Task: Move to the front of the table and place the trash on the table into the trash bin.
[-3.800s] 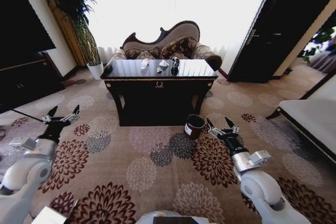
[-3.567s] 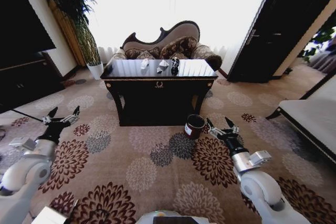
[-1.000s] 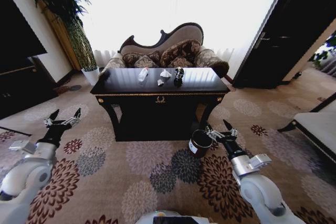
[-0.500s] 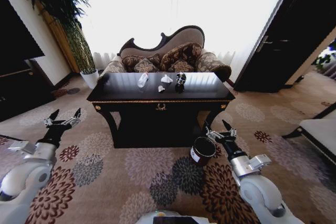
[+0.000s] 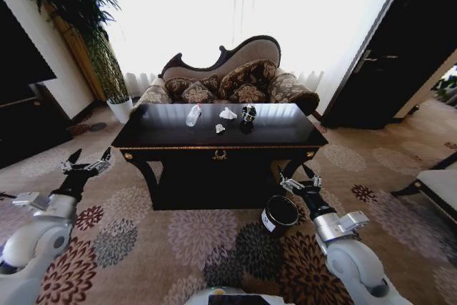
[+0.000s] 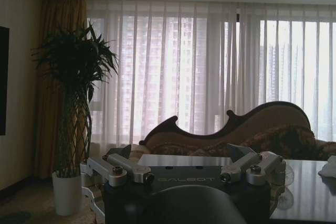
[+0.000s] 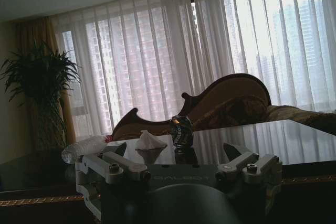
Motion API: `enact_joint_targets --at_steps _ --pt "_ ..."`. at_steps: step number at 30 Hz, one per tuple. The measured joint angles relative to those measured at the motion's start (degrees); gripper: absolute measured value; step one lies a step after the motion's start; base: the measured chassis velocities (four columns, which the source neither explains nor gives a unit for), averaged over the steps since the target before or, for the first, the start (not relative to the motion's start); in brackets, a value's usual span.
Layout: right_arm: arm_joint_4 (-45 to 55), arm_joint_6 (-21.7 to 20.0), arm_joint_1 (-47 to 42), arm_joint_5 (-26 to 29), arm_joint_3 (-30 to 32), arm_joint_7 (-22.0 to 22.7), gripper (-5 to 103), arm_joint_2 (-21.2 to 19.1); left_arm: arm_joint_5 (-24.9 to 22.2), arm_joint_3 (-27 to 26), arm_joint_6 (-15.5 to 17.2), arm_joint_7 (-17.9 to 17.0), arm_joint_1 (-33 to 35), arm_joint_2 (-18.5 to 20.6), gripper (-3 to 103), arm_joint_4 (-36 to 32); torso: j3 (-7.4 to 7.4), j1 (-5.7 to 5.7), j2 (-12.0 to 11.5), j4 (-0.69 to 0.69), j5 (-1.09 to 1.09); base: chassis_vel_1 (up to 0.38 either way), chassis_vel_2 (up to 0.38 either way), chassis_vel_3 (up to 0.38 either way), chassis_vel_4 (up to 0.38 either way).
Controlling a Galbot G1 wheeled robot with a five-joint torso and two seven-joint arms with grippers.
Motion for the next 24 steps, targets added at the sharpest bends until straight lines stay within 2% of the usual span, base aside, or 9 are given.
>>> enact_joint_targets --at_steps 24 --pt "-0.34 0.51 -0.12 -1.87 -0.2 0.35 100 0.95 0.29 1.84 0.64 -0.04 -1.13 0.32 100 0.04 0.02 0.06 -0.02 0.0 0.0 -0.143 0.132 0.145 -0.138"
